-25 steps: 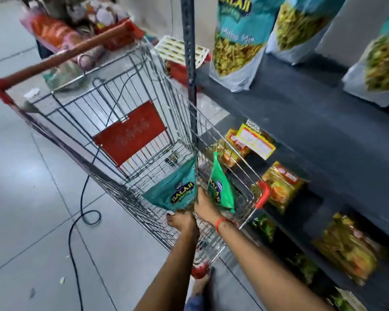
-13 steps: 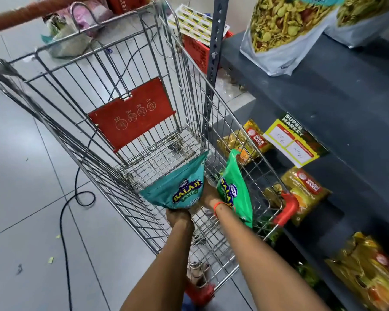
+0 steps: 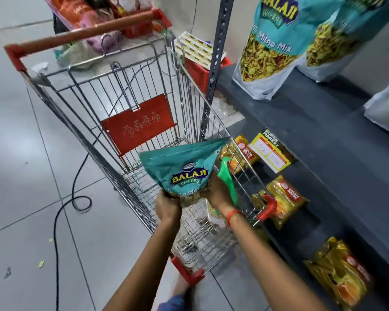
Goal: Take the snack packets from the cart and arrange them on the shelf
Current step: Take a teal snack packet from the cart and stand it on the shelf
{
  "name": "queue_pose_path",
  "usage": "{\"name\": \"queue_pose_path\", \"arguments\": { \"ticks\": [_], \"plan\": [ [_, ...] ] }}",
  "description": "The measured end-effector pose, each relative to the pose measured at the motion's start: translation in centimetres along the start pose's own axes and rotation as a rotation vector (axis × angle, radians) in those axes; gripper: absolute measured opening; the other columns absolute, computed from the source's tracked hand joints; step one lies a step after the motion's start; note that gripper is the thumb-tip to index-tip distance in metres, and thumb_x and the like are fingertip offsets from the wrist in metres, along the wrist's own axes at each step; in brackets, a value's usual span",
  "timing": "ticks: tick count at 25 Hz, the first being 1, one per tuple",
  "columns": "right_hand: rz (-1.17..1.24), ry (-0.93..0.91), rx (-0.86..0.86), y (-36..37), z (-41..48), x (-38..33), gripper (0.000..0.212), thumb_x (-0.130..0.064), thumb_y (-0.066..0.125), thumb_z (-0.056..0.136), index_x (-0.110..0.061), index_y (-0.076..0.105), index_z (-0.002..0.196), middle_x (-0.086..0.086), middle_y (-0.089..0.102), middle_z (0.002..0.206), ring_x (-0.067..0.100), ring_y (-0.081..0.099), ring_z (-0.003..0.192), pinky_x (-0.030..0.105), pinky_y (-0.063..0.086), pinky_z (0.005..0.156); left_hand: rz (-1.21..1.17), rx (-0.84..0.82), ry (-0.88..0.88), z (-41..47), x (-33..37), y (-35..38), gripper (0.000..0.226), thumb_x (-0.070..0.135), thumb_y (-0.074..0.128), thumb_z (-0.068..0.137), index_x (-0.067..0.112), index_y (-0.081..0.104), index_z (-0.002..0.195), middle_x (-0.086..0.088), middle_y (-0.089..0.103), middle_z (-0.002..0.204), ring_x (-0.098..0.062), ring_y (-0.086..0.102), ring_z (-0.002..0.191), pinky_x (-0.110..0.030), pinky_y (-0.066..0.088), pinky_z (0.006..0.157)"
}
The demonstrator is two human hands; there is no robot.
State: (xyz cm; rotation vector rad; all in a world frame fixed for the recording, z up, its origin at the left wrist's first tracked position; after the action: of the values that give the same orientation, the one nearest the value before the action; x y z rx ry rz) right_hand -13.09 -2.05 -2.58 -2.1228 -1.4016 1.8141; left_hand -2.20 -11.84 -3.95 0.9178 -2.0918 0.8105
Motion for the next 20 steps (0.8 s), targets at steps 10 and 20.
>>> {"name": "queue_pose_path", "arguments": {
  "ticks": [10,20],
  "plan": [
    [0.061,-0.179,0.532,-18.6,-10.5,-6.8,0.068,-0.014,0.081,0.071,-0.003,0.045,0.127,0.020,0.059,0.127,0.032,0.057,0.116,0.036,0.047,0.093,0.094,-0.453,0.598,-11.2,17.1,3.3,0.045,-0.016,0.063,0.074,-0.010,0.056,0.118,-0.024,0.063,0.123,-0.034,0.060,0.115,-0.051,0.046,0.102],
    [0.179,0.033,0.837,-32.3,-11.8,-1.1,0.069,-0.019,0.079,0.073,-0.005,0.038,0.127,0.018,0.061,0.127,0.034,0.057,0.118,0.042,0.048,0.095,0.280,-0.819,0.628,-15.7,24.6,22.9,0.034,-0.012,0.071,0.065,-0.007,0.069,0.099,-0.023,0.071,0.106,-0.021,0.063,0.094,-0.044,0.053,0.089]
  ]
}}
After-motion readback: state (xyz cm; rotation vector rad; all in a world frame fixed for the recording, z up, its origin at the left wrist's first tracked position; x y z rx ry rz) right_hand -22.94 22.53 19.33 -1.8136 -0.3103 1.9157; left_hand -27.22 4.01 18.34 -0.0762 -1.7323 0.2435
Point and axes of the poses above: each hand's wrist, its own z-axis towards the middle knuckle, its own y-axis out of the palm, x = y × z, the point moved 4 cm from there along z, towards the middle knuckle
